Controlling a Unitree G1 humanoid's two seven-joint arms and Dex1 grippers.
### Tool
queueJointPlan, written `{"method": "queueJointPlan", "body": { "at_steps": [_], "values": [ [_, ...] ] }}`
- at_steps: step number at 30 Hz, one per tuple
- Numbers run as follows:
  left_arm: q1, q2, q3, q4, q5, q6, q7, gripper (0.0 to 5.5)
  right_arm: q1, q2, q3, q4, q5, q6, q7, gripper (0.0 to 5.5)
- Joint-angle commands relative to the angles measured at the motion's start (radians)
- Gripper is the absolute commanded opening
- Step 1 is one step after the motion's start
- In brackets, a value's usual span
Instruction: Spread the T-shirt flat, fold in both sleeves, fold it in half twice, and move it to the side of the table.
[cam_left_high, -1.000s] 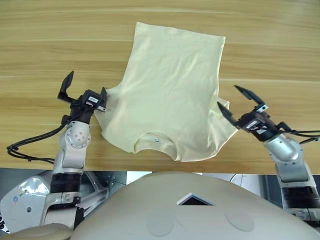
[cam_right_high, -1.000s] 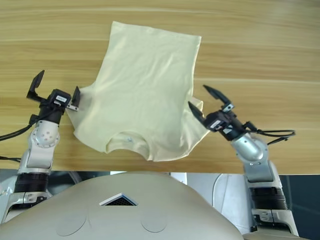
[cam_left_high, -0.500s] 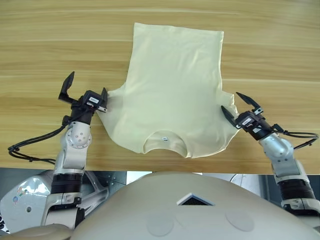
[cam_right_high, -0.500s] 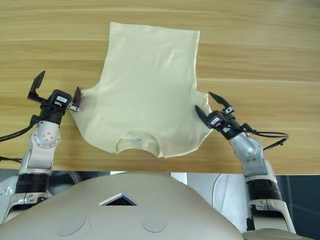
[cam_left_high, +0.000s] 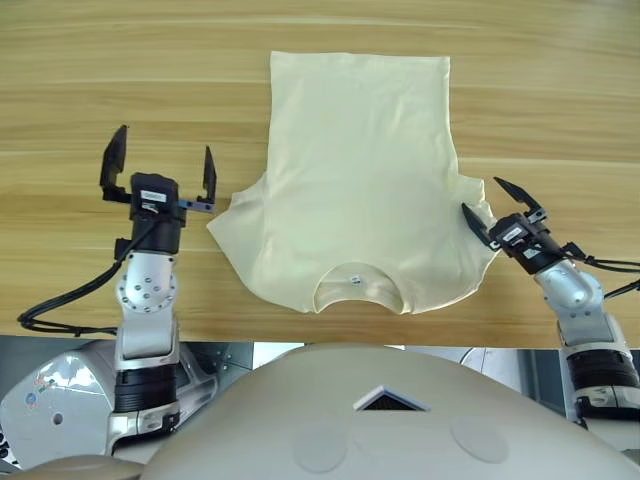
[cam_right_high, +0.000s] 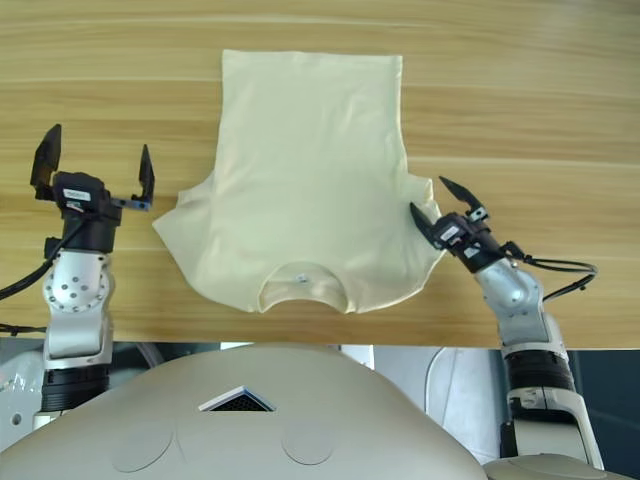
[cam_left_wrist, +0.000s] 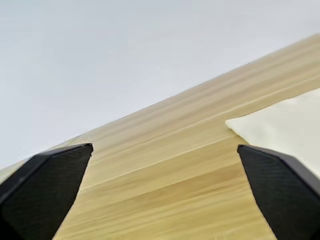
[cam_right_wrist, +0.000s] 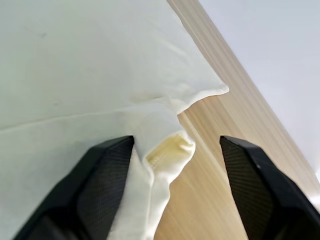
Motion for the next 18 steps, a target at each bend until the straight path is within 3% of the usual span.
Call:
{"method": "queueJointPlan", "body": {
  "at_steps": [1,5,18],
  "values": [
    [0.005,-0.015,0.039,-0.05,-0.121,-0.011,-0.048,5.36,0.009,-0.013,-0.012,-0.121,0.092,-0.015,0.051,3.18],
    [-0.004,-0.029,0.063,-0.047,-0.189,-0.032,-0.076,5.36,-0.059,0.013,0.005,-0.187,0.141,0.041,0.085,3.18],
    [-0.004,-0.027,0.072,0.024,-0.14,-0.061,-0.092,5.36,-0.269,0.034,0.039,0.317,-0.022,0.05,-0.026,3.18]
  ]
}}
